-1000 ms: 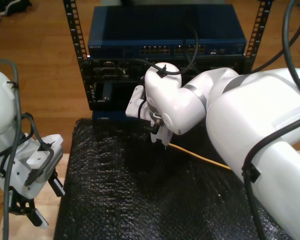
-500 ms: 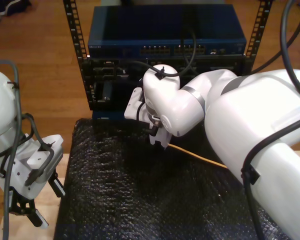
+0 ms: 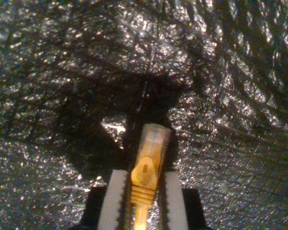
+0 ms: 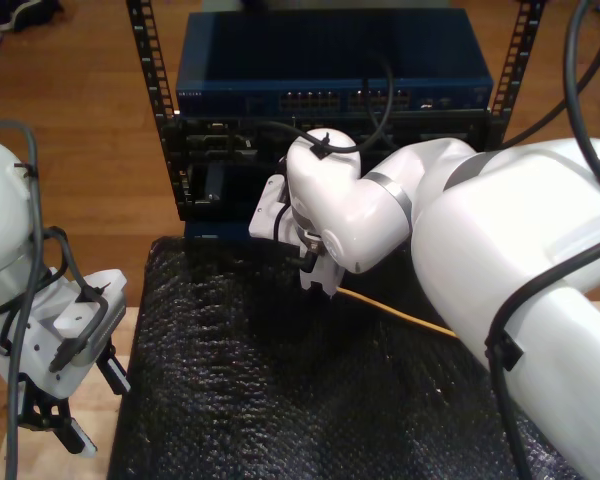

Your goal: Grab the cable and plug it in

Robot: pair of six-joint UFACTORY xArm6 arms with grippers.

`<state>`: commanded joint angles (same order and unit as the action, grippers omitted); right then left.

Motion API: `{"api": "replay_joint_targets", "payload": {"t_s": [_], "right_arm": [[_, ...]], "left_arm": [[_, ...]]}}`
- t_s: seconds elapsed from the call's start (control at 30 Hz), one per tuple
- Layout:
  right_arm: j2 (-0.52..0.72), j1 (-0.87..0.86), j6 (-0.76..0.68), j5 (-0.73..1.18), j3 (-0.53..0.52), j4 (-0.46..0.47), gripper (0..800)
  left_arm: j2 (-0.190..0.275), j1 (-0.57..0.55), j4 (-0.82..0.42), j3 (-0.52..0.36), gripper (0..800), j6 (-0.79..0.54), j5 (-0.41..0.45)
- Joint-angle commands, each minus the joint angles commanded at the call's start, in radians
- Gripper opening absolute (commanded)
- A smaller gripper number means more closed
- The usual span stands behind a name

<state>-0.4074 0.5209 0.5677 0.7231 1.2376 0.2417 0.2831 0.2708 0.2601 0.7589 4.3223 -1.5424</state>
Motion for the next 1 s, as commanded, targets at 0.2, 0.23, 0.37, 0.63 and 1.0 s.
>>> {"api": "replay_joint_targets", "payload": {"t_s": [0.2, 0.23, 0.37, 0.63, 1.0], "right_arm": [[0.000, 0.002, 0.000, 0.020, 0.002, 0.000, 101], [0.002, 0.002, 0.002, 0.020, 0.002, 0.000, 73], [0.023, 0.003, 0.006, 0.040, 0.002, -0.002, 27], [0.147, 0.002, 0.034, 0.149, -0.002, -0.005, 6], [0.302, 0.029, 0.190, 0.282, -0.052, -0.018, 6]], "left_arm": [[0.000, 0.000, 0.000, 0.000, 800, 0.000, 0.000], [0.000, 0.000, 0.000, 0.000, 800, 0.000, 0.000], [0.000, 0.000, 0.000, 0.000, 800, 0.002, 0.000], [0.002, 0.000, 0.002, 0.002, 800, 0.003, -0.003], [0.032, 0.002, 0.132, 0.020, 800, 0.000, -0.060]]}}
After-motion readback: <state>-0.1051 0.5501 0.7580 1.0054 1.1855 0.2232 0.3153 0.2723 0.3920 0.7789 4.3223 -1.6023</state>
